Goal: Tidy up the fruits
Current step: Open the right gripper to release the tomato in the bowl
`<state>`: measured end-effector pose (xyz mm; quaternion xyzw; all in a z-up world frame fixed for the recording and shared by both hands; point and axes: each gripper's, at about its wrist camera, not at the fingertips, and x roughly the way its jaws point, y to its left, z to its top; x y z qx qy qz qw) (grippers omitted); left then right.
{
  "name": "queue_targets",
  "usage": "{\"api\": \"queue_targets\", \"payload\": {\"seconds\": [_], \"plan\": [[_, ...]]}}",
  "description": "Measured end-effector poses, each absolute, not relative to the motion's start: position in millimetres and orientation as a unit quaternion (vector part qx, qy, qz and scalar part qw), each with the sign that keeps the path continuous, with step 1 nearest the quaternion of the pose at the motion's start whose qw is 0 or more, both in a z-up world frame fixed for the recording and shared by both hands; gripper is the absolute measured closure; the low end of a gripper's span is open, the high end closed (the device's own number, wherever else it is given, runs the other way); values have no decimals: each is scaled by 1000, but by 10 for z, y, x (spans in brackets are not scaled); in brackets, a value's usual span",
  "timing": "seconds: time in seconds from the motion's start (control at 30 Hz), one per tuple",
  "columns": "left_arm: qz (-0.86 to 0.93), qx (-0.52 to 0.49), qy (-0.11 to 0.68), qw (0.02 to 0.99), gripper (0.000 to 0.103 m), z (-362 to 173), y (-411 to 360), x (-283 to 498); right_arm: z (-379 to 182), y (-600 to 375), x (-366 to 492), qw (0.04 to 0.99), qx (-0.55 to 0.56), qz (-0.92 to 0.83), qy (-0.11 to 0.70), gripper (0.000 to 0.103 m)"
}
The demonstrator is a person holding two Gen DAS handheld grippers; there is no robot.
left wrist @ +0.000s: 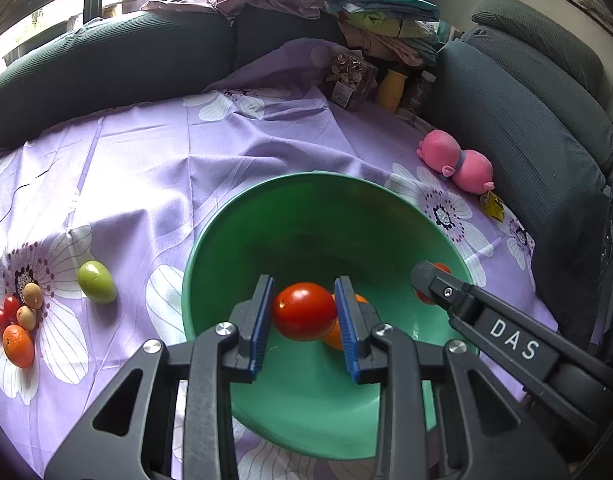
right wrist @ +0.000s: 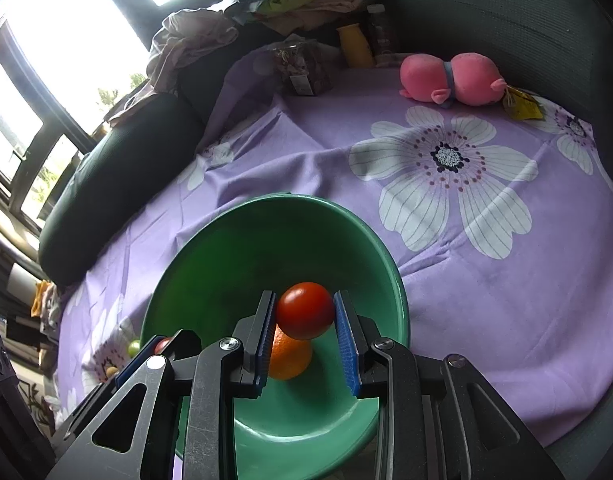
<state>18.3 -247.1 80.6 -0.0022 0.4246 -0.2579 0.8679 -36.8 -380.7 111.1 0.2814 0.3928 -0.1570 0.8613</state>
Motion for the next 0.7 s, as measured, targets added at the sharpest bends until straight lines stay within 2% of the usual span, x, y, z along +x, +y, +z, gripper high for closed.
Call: {"api": "queue_targets", "payload": {"seconds": [0.33, 0.4, 0.47, 0.5, 0.7], "plan": [[-260, -5, 436, 862, 71, 778, -2438, 189, 1088, -3790, -340, 857, 272, -168, 405, 72], [-265, -17, 430, 863, 57, 834, -2367, 169, 1105, -3801, -351, 858, 276, -169, 399, 71], [-263, -28, 423, 867, 49, 900, -2266, 149, 1135, -3806, -377, 862, 280, -168, 388, 52], [-260, -33, 417, 870, 47, 938, -2197, 132, 1156, -3802, -392, 865, 280, -166, 381, 48], [-212, -68, 393, 892, 39, 1134, -1558, 78, 1275, -3683, -395, 880, 273, -144, 361, 46]]}}
